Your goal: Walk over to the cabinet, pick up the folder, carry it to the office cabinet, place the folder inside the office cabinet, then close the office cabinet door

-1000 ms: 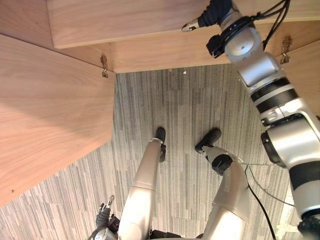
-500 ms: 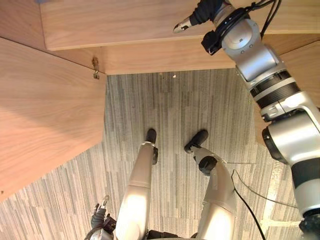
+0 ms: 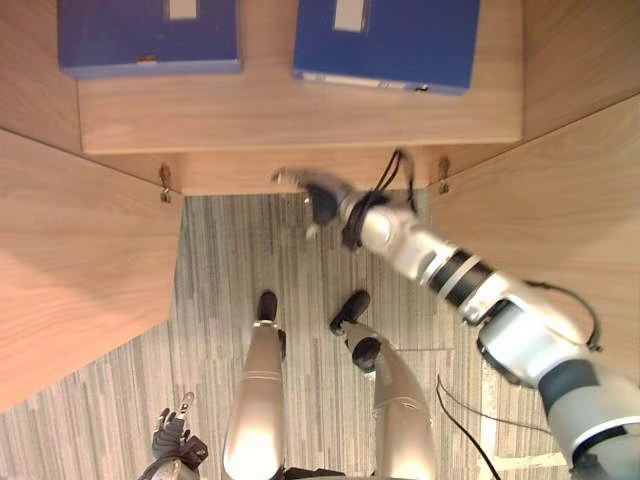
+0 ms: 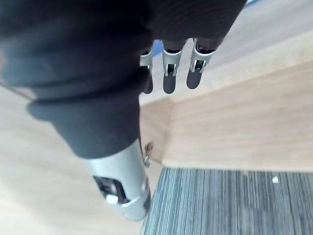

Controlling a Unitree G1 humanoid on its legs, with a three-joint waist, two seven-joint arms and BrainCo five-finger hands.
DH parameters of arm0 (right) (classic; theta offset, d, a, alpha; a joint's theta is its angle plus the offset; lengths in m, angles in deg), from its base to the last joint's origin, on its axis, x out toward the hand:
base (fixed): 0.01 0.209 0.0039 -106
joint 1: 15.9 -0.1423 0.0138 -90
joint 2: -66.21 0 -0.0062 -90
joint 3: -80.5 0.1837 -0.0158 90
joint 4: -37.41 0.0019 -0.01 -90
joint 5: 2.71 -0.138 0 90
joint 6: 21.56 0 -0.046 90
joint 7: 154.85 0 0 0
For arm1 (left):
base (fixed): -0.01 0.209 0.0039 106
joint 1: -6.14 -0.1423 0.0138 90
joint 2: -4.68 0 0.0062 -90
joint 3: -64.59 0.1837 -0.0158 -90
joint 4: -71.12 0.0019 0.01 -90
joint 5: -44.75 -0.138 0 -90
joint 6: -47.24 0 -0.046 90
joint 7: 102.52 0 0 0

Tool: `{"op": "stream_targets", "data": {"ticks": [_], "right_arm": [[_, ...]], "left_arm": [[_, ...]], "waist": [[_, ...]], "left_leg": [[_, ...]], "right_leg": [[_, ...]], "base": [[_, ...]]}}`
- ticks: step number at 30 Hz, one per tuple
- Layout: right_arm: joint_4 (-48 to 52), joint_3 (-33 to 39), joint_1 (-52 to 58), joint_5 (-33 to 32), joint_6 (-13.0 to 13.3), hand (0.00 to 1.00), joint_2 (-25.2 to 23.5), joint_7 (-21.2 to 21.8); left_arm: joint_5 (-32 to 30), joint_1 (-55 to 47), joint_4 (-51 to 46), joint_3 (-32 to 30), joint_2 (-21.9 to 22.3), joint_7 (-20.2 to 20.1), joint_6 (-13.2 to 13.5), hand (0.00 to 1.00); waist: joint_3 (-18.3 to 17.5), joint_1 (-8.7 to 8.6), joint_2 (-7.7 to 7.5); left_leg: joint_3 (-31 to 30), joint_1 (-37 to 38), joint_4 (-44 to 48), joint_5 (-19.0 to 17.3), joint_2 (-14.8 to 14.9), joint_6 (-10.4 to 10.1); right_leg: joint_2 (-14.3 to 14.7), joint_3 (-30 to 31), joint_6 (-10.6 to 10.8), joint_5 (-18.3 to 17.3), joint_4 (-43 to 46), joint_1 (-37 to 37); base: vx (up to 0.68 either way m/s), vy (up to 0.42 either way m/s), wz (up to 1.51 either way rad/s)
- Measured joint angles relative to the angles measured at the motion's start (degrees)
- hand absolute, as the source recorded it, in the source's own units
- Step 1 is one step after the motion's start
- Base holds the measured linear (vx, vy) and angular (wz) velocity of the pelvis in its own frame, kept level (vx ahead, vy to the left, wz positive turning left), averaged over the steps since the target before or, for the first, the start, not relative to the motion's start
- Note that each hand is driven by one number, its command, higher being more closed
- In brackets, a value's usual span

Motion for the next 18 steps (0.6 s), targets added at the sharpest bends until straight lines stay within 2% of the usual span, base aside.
{"op": "stream_targets", "data": {"ticks": [5, 7, 10, 13, 17, 18], "right_arm": [[-5.19, -0.07, 12.58, 3.25, 0.96, 0.00, -8.50, 1.11], [-11.28, 2.09, 19.91, 3.93, 0.83, 0.00, -13.92, 0.55], [-20.62, 4.24, 26.88, 3.42, 0.77, 0.00, -18.98, 0.51], [-27.74, 10.34, 32.37, 3.05, 0.03, 0.00, -21.30, -0.40], [-31.23, 17.93, 39.02, 1.19, -0.68, 0.00, -20.59, -0.93], [-31.60, 22.18, 41.88, -0.78, -0.76, 0.00, -20.67, -0.94]], "left_arm": [[-1.01, 0.00, 2.34, 0.01, 0.64, 0.03, -0.15, 0.00], [-1.00, 0.01, 3.28, 0.12, 1.36, 0.07, -0.23, 0.00], [-1.26, -0.01, 4.84, 0.54, 2.40, 0.10, -0.60, 0.00], [-2.89, -0.03, 4.99, 0.59, 2.62, 0.27, -1.08, 0.00], [-4.31, -0.94, 5.27, 0.71, 2.38, 0.59, -1.17, 0.00], [-4.58, -1.62, 5.29, 0.72, 2.41, 0.60, -1.21, 0.00]], "waist": [[-2.87, 0.05, -0.95], [-4.92, 0.25, -1.34], [-6.89, 0.32, -1.38], [-7.67, 0.40, -1.41], [-9.85, -0.34, -1.39], [-10.89, -0.67, -1.35]], "left_leg": [[1.38, 8.69, -5.41, 1.16, 0.86, -0.47], [1.66, 13.15, -8.99, 2.28, 1.03, -0.74], [2.22, 18.26, -13.27, 3.80, 1.24, -0.97], [2.55, 22.24, -16.65, 5.16, 1.01, -1.19], [2.62, 25.22, -20.11, 6.64, 0.01, -0.70], [2.66, 26.32, -21.04, 6.90, -0.29, -0.54]], "right_leg": [[1.92, 0.30, 0.16, 0.85, -4.64, 7.49], [2.89, 0.28, 0.41, 1.29, -7.74, 11.35], [4.30, 0.34, 0.63, 2.67, -12.18, 16.27], [5.73, 0.42, 0.93, 5.10, -17.30, 20.85], [5.96, 0.43, 1.63, 7.15, -21.66, 24.37], [5.96, 0.44, 1.97, 7.71, -22.91, 25.63]], "base": [[0.08, -0.004, -0.08], [0.07, -0.015, 0.03], [0.03, -0.015, 0.00], [0.00, -0.022, -0.01], [-0.02, -0.019, 0.07], [0.00, 0.001, 0.07]]}}
